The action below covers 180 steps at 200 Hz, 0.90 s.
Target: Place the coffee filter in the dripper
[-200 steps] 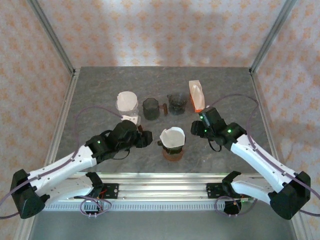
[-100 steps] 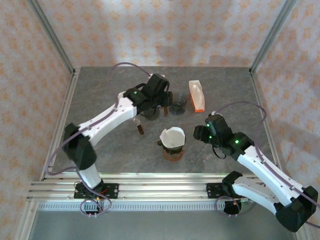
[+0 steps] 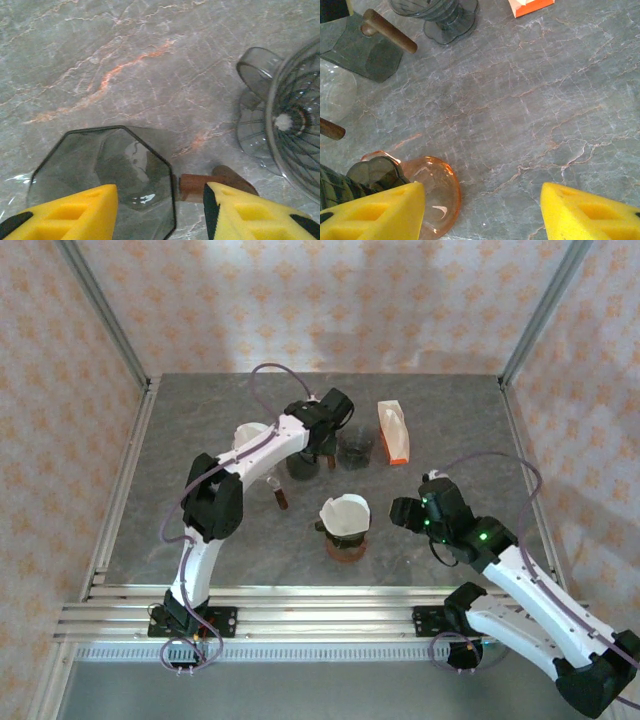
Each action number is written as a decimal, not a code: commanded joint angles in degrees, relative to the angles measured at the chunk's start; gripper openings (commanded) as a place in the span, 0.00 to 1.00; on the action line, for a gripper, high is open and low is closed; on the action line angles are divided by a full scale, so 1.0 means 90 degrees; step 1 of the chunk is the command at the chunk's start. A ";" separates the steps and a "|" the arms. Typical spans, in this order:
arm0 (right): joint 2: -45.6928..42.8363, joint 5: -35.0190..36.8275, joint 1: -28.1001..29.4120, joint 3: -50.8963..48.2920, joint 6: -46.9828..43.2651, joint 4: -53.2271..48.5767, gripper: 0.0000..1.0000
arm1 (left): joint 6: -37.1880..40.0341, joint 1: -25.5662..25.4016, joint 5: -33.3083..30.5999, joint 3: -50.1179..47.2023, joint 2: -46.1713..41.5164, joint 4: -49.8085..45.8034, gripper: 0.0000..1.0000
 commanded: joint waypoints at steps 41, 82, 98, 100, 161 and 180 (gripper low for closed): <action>-0.0159 0.0013 -0.0057 -0.0061 -0.0001 -0.0066 0.63 | 0.0088 0.0092 -0.0571 0.0283 0.0318 -0.0368 0.42; -0.0161 0.0026 -0.0056 -0.0069 -0.0004 -0.0074 0.63 | 0.0112 0.0118 -0.0521 0.0346 0.0510 -0.0218 0.35; -0.0161 0.0026 -0.0054 -0.0064 0.0009 -0.0073 0.63 | 0.0112 0.0118 -0.0493 0.0345 0.0545 -0.0197 0.29; -0.0161 0.0021 -0.0057 -0.0058 0.0008 -0.0065 0.63 | 0.0112 0.0118 -0.0498 0.0350 0.0545 -0.0197 0.28; -0.0169 0.0021 -0.0050 -0.0114 0.0100 -0.0066 0.63 | 0.0138 0.0118 -0.0390 0.0614 0.0505 -0.0248 0.06; -0.0200 0.0031 -0.0050 -0.0196 0.0153 -0.0056 0.64 | 0.0211 0.0116 -0.0408 0.0850 0.0462 -0.0382 0.00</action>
